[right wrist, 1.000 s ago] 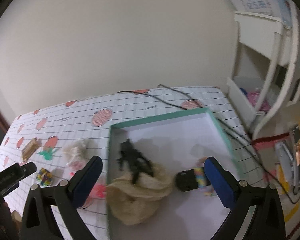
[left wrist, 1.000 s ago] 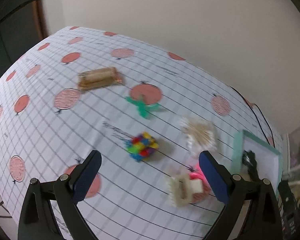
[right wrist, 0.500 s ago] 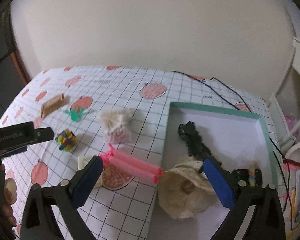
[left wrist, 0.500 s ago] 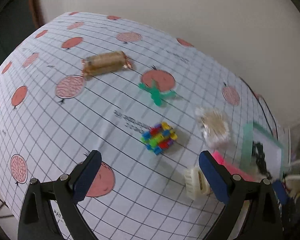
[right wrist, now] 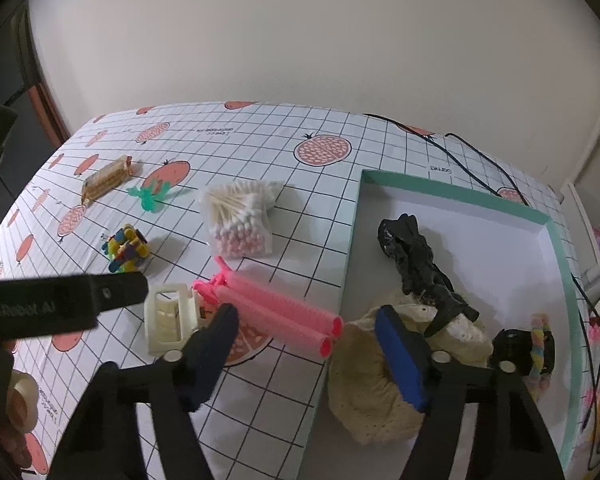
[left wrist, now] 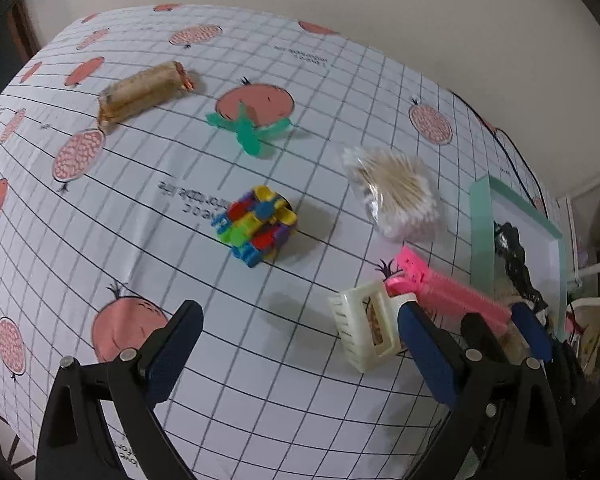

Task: Organize objects
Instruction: 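Move the left tool to the white claw clip while the right approaches the pink curlers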

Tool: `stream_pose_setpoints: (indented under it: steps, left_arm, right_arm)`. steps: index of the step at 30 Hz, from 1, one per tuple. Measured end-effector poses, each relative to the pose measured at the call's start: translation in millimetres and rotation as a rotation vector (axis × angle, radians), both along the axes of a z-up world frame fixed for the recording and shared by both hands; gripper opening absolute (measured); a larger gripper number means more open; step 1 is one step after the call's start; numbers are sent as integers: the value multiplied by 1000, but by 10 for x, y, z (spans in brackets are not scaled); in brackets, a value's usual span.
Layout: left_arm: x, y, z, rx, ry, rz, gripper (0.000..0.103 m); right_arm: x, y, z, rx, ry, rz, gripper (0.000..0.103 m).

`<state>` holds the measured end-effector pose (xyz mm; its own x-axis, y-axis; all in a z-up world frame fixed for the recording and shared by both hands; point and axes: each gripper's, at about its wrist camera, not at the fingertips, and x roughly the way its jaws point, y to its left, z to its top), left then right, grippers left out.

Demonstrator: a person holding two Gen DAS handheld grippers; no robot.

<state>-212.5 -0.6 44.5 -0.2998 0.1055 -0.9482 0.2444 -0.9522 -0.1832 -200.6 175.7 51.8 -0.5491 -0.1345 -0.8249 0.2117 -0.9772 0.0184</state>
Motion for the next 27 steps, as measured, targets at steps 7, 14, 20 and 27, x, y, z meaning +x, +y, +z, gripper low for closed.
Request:
stream_pose_setpoints:
  steps: [7,14,20,27]
  left_arm:
    - [-39,88,-127,3,-36,-33,98]
    - [-7,85,-186,18,-55,-17,98]
    - [7,96,-211,26,-64,-19,98]
    - [-45,86,-273,53,-82,-20,98]
  right_arm:
    - [0,53,-8,-37,-4,7,51]
    - [22,24,23,-41,12,37,39]
    - [37,-9,1,-45,0,61,37]
    - [72,-98,-31,-30,-17,118,37]
